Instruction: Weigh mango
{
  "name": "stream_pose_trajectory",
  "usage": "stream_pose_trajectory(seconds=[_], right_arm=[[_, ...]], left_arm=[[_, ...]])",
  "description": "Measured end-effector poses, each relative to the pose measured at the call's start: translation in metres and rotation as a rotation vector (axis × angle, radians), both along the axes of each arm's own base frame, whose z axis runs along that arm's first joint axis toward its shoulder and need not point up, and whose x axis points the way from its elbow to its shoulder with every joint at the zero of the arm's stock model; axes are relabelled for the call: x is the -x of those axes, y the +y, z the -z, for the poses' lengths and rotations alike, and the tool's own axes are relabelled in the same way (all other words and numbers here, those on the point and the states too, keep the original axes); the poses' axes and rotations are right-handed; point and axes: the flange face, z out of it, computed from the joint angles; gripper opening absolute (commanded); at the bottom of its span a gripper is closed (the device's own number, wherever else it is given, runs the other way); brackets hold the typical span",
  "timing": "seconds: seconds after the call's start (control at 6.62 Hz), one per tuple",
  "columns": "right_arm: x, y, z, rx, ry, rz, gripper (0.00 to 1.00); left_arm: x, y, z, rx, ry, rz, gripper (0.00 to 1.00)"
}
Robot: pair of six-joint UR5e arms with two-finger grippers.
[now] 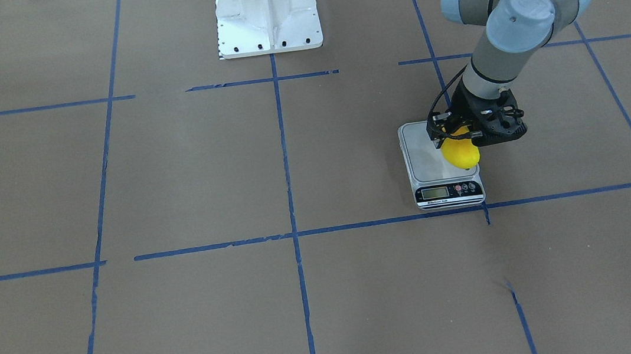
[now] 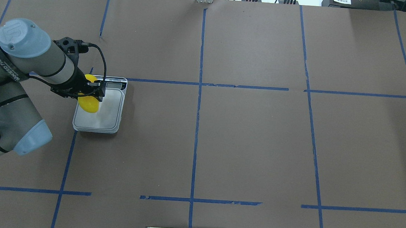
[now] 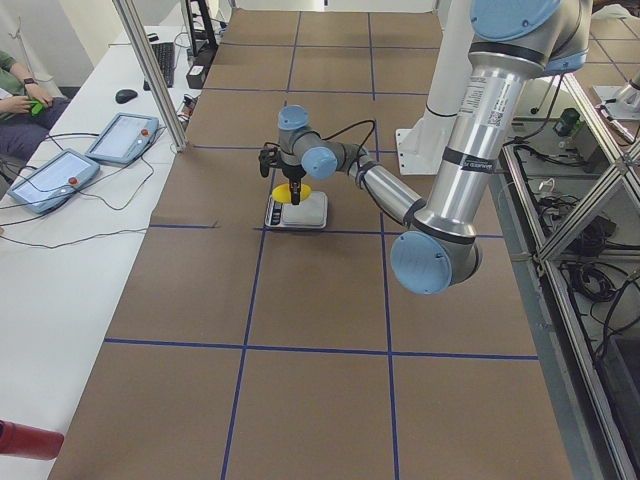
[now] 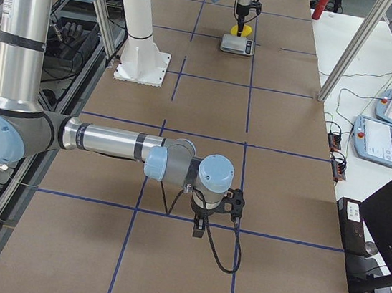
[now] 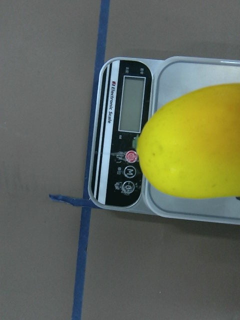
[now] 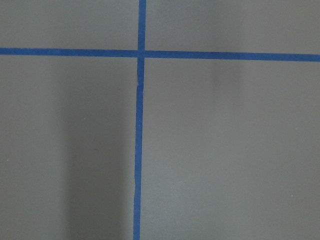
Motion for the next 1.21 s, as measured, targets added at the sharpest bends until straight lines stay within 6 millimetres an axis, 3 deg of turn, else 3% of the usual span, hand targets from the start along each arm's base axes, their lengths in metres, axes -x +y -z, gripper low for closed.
stream_pose_trajectory(seconds=[0.15,0.3,0.6,0.75,0.91,1.21], right_arm=[[0.000,0.000,0.000,0.001,0.000,0.000,1.00],[0.000,0.000,0.000,0.001,0.000,0.000,1.00],[0.000,0.000,0.000,0.001,0.000,0.000,1.00],[0.000,0.000,0.000,0.001,0.000,0.000,1.00],[0.000,0.000,0.000,0.001,0.000,0.000,1.00],[0.000,0.000,0.000,0.001,0.000,0.000,1.00]], left_arm=[[-0.009,0.001,-0.009,0.001,-0.004,-0.011,0.25],[-0.014,0.002,-0.014,0.003,-0.008,-0.018,0.99],[-0.011,0.004,-0.011,-0.011,-0.002,-0.022,1.00],[0.000,0.006,0.003,-0.039,0.018,-0.019,1.00],[0.027,0.002,0.018,-0.080,0.027,-0.010,1.00],[0.131,-0.033,0.033,-0.184,-0.039,-0.002,1.00]])
